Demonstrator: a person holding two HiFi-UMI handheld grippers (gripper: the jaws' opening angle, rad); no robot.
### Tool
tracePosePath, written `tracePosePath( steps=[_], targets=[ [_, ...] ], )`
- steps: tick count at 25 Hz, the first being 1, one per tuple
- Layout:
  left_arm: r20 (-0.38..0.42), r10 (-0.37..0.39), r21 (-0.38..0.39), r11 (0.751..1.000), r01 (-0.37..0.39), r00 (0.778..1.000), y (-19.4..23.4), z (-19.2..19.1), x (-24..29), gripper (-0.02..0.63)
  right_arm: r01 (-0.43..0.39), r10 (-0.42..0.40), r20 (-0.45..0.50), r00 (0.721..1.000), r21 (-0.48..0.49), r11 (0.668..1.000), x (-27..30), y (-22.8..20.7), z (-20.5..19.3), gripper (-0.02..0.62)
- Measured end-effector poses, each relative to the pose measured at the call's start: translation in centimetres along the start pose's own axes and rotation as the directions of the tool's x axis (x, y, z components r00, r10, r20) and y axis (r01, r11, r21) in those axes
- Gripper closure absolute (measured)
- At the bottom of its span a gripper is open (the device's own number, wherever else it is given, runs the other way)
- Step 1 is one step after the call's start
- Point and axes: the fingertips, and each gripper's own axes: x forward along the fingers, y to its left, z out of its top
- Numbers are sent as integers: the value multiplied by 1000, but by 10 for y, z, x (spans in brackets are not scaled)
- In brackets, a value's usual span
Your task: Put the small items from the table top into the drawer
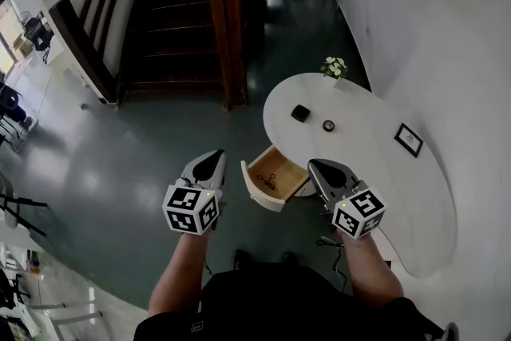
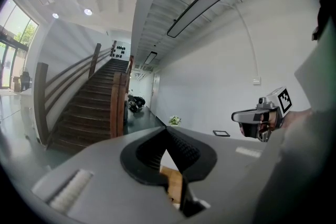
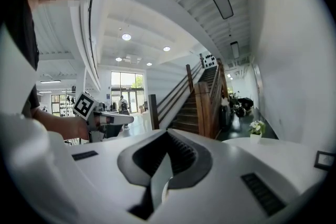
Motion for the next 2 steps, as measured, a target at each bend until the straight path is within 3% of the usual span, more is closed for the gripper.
tracePosePath(
  steps=[2],
  targets=[
    [-1, 1, -1, 1000, -1, 1000, 1, -1, -1, 595, -3, 3, -1, 1000, 2, 1000, 1, 2, -1, 584]
  ],
)
